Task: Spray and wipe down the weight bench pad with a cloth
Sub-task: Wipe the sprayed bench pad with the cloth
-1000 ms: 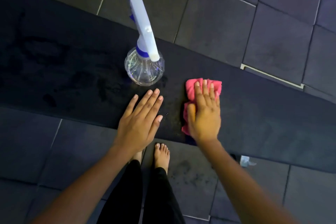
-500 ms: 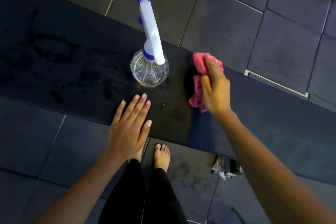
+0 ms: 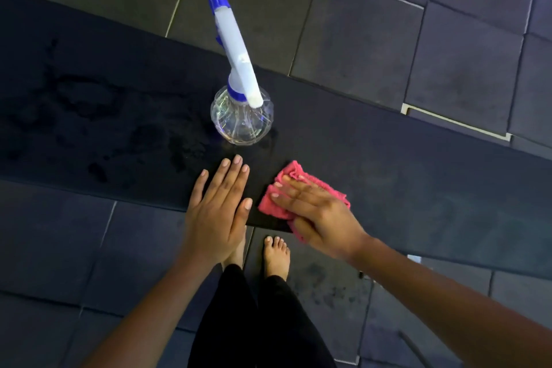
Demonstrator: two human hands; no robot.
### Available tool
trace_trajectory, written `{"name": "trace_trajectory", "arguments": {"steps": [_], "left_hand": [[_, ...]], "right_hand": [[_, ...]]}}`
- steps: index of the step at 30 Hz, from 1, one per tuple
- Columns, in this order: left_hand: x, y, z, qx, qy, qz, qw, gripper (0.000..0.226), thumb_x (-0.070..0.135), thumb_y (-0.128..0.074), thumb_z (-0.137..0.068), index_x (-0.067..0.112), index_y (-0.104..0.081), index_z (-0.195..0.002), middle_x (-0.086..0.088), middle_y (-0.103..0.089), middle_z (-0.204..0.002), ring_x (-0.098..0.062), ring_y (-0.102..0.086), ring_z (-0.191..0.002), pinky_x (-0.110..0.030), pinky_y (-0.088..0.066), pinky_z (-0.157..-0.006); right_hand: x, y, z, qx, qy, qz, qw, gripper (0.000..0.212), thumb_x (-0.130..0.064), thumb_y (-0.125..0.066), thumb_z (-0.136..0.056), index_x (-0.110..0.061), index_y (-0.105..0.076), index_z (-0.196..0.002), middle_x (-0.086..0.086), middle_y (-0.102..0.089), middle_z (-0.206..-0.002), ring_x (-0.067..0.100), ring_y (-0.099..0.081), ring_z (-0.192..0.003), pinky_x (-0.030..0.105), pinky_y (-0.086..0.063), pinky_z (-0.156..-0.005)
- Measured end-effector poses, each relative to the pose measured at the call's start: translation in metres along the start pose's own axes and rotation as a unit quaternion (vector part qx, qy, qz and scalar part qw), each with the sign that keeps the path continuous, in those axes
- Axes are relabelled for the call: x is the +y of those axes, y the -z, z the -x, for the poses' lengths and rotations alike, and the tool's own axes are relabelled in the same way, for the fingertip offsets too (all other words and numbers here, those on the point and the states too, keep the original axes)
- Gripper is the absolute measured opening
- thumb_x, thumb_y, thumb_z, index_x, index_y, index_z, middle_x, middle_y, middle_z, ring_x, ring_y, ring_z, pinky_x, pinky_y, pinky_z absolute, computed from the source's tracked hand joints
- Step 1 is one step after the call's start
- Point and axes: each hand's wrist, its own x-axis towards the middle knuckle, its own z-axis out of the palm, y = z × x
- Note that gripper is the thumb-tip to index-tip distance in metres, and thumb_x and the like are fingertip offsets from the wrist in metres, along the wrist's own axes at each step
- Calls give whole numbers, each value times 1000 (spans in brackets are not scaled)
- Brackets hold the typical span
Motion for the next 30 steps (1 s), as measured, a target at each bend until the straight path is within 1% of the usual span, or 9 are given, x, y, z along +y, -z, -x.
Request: {"name": "trace_trajectory", "arguments": {"steps": [2, 5, 9, 14, 17, 21, 23, 27, 30], "left_hand": [[1, -1, 0, -2, -1, -4, 1000, 52, 32, -29, -100, 10, -35, -147, -5, -29, -156, -18, -23, -146, -47, -20, -118], [3, -2, 0, -7, 8, -9, 1000, 53, 33, -26, -100, 10, -33, -148, -4, -28, -157, -18, -23, -146, -46, -19, -118], [5, -3, 0, -10, 11, -7, 1000, 53, 33, -24, -101, 11, -33, -148, -3, -28, -157, -18, -21, -146, -45, -17, -119], [3, 0, 0, -9, 18, 0, 1000, 53, 34, -21, -101, 12, -33, -148, -3, -29, -157, -17, -22, -146, -43, -15, -119], [3, 1, 0, -5, 12, 9, 1000, 52, 33, -24, -101, 12, -35, -147, -3, -30, -156, -17, -24, -146, -44, -17, -119], [5, 1, -1, -8, 16, 22, 1000, 52, 34, -21, -102, 12, -34, -148, -2, -28, -157, -16, -22, -146, -45, -18, -119], [5, 0, 0, -5, 18, 32, 999, 52, 34, -20, -102, 12, -34, -147, -2, -29, -157, -16, -22, -146, -45, -18, -119], [5, 0, 1, -7, 19, 37, 999, 53, 36, -16, -103, 13, -35, -147, -1, -28, -157, -15, -20, -147, -45, -18, -119], [4, 2, -1, -7, 13, 47, 999, 53, 36, -17, -103, 12, -36, -147, -3, -30, -156, -15, -21, -146, -45, -18, -119]], "right_hand": [[2, 12, -7, 73, -47, -18, 996, 46, -14, -44, -88, -3, -60, -130, 13, -59, -135, 25, -49, -132, 38, -32, -116], [16, 35, -28, 166, -170, -16, 971, 51, -13, -45, -89, -6, -50, -139, 12, -46, -147, 26, -36, -141, 38, -26, -119], [34, 45, -61, 158, -246, 17, 956, 58, -16, -44, -88, -8, -41, -145, 11, -34, -155, 28, -22, -147, 37, -15, -122], [24, 24, -59, 84, -169, 34, 981, 59, -21, -42, -87, -7, -43, -144, 14, -39, -152, 29, -28, -145, 47, -20, -120], [1, 10, -29, 5, -78, 51, 996, 57, -15, -52, -85, -10, -47, -142, 11, -42, -151, 25, -30, -145, 45, -19, -120], [-20, -4, 3, -66, 14, 35, 997, 51, -15, -47, -87, -11, -54, -137, 7, -50, -146, 21, -38, -141, 45, -29, -116], [-20, 0, 5, -19, 3, -17, 1000, 48, -11, -47, -87, -9, -58, -133, 7, -54, -141, 20, -42, -138, 43, -34, -113], [-6, 23, -23, 214, -204, -67, 953, 52, -9, -46, -86, -9, -53, -137, 6, -48, -145, 22, -39, -139, 36, -29, -116], [6, 20, -54, 185, -240, -21, 953, 58, -15, -43, -85, -9, -45, -143, 9, -40, -152, 26, -29, -145, 43, -19, -121]]}}
